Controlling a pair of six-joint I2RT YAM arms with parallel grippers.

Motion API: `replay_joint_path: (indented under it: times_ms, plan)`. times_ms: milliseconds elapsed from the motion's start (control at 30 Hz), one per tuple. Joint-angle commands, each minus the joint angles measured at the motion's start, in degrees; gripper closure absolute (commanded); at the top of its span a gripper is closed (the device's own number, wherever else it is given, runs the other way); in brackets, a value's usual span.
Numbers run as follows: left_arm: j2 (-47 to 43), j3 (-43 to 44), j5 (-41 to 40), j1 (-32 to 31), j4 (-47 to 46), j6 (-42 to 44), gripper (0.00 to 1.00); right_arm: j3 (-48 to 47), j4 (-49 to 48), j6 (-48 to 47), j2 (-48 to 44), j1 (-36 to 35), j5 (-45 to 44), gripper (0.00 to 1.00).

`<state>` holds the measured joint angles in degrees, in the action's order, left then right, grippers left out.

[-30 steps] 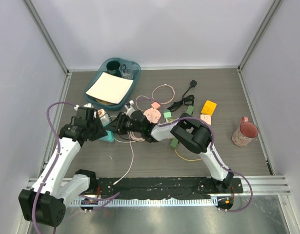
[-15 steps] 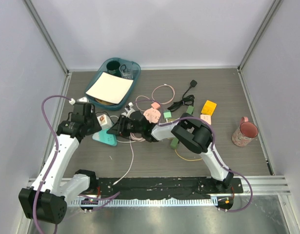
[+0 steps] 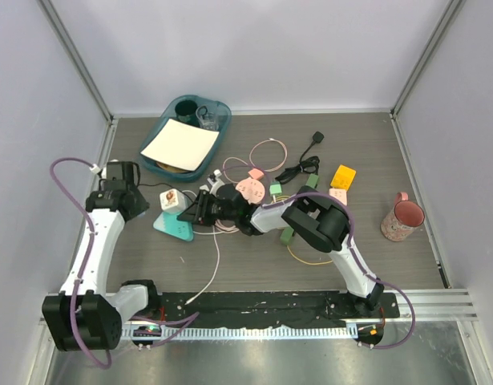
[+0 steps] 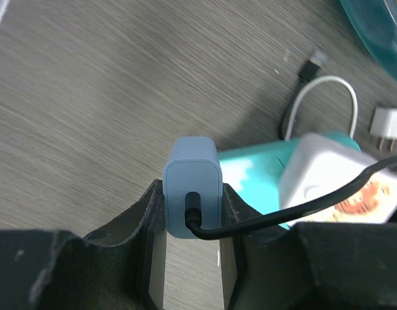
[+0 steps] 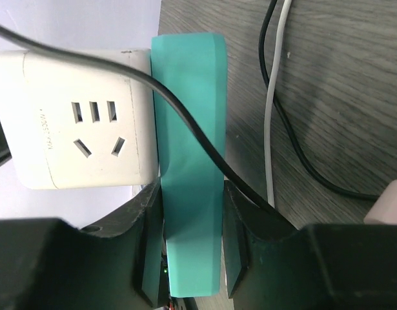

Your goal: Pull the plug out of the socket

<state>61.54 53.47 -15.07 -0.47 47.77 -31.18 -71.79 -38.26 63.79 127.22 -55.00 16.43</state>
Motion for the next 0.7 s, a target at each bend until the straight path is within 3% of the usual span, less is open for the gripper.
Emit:
replay_joint_path:
  times_ms: [0, 267, 367, 467, 500, 567, 600, 667]
  plan:
    - [1.2, 0.14, 0.74, 5.56, -3.82, -2.4, 0.98, 2.36, -0.15, -0.68, -2.5, 0.69, -0.08, 0.99]
    - [17.72, 2.77, 12.86, 12.51, -6.54, -3.27, 0.85, 2.35, -0.06, -0.95, -3.56, 0.86, 0.8, 0.99]
    - [21.25, 4.0, 12.44, 12.51, -7.34, -3.19, 0.72, 2.53, -0.15, -0.95, -3.29, 0.86, 1.5, 0.99]
    - [21.61, 5.76, 12.0, 12.6, -6.72, -2.57, 0.47, 3.14, -0.32, -1.04, -3.38, 0.77, 1.77, 0.99]
    - [21.17, 6.03, 11.82, 12.6, -6.55, -2.4, 0.35, 3.32, -0.85, -0.95, -3.38, 0.77, 2.03, 0.99]
    - [19.5, 6.99, 11.91, 12.51, -5.5, -2.22, 0.25, 4.54, -2.77, -1.04, -3.73, 0.77, 2.73, 0.99]
    - [19.06, 7.6, 10.78, 12.51, -4.36, -3.0, 0.15, 4.99, -3.83, -0.86, -3.99, 0.77, 2.56, 0.99]
    - [17.31, 9.36, 9.45, 12.51, -1.02, -3.97, 0.1, 4.38, -1.66, -1.82, -4.52, 0.77, 1.86, 0.99]
